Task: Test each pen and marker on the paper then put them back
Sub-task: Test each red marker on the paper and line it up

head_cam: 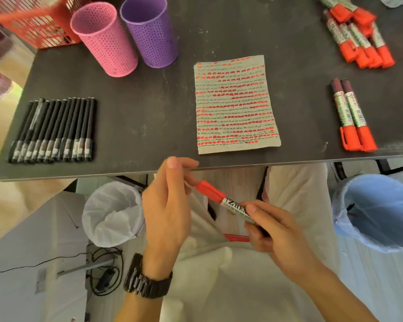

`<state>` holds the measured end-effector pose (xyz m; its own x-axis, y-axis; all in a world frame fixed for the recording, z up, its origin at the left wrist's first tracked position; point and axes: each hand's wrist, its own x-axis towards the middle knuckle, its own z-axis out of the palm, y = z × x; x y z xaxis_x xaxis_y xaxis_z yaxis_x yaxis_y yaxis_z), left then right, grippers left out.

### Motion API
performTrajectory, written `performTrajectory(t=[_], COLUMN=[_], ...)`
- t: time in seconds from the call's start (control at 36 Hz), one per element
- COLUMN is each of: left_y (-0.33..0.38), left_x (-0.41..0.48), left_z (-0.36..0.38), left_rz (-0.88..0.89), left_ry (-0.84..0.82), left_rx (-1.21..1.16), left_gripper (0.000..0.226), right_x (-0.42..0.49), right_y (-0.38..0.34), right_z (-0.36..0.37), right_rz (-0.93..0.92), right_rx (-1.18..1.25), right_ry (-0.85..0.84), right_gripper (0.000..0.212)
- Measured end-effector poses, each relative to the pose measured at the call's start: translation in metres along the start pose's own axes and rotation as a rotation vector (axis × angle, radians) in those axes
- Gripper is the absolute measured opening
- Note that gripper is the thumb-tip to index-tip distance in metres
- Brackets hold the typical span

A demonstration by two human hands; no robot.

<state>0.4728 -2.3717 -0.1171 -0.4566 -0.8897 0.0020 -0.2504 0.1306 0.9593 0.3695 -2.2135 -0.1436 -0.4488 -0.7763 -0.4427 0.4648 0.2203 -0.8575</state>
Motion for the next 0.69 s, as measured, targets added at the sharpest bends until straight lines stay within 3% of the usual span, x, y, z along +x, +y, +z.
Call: performTrajectory(t=[0.08, 0.25, 0.33, 0.58, 0.69], left_y=[0.015, 0.035, 0.041, 0.068, 0.081], left_x=[0.013, 0.022, 0.020, 0.023, 0.023], left_z=[0.003, 0.017, 0.026, 0.037, 0.041], left_rz=[-0.130, -0.396, -0.428, -0.383, -0.348], left_ry=[-0.043, -0.279, -0.299, -0.434, -0.507], left_rx=[-0.298, -0.905, -0.968, -1.045, -1.063], left_gripper=[0.054, 0.050, 0.053, 0.052, 0.052], right_x=[0.004, 0.001, -0.006, -0.024, -0.032], right_y=[-0.002, -0.009, -0.010, -0.044, -0.056], right_z=[0.011, 0.036, 0.044, 0.045, 0.043], right_rz=[0.020, 0.031, 0.050, 0.051, 0.062], right_rx=[0.022, 0.099, 0.213, 0.413, 0.457], right_ry=[-0.011, -0.019, 0.048, 0.139, 0.144], right_gripper=[0.033, 0.035, 0.040, 0.023, 0.038])
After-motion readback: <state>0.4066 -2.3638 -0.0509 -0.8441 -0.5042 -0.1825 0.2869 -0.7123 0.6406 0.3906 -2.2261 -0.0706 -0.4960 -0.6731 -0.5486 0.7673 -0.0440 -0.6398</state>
